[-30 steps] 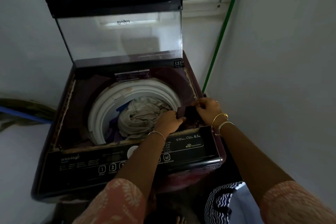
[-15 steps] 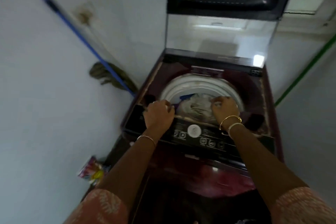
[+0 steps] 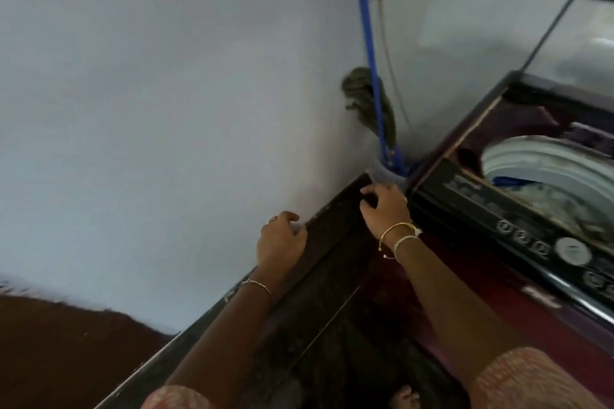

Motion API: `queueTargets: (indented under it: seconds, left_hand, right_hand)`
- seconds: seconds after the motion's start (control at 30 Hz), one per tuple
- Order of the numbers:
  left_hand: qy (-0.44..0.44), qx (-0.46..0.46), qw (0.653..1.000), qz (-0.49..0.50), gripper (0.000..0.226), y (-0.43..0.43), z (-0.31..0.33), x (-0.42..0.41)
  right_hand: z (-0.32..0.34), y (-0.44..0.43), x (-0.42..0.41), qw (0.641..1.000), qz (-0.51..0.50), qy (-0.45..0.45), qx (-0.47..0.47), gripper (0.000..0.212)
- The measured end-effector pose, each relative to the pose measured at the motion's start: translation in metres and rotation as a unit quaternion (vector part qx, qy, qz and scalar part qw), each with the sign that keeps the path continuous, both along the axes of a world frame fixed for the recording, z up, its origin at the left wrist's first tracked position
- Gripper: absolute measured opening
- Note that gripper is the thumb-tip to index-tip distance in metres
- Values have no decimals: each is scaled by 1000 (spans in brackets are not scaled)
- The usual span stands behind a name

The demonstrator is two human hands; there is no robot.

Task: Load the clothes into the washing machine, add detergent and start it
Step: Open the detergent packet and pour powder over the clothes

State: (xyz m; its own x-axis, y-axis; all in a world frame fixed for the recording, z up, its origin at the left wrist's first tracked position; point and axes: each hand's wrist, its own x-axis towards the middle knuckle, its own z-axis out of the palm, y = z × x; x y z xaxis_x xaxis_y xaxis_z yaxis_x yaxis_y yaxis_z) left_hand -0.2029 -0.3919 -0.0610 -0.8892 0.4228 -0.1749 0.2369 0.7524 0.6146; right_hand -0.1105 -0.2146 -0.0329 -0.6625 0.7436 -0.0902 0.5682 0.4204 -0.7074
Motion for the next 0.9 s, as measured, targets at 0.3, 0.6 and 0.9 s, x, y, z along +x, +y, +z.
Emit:
queueTargets:
  seconds: [0.3,0.6,0.9]
  left_hand:
    - [-56,-52,997,-7,39,-56,-82,-66]
    - [-52,-159,986,5,50,2,-284,-184]
    - [12,-215,976,-45,51,35,-473,-283]
  right_hand:
    - [-96,-70,-79,992,81,-91,-38,30]
    - [-292,-47,-207,973,183,-139,-26,34]
    - [-471,-11,-299,953,250,-168,-39,29]
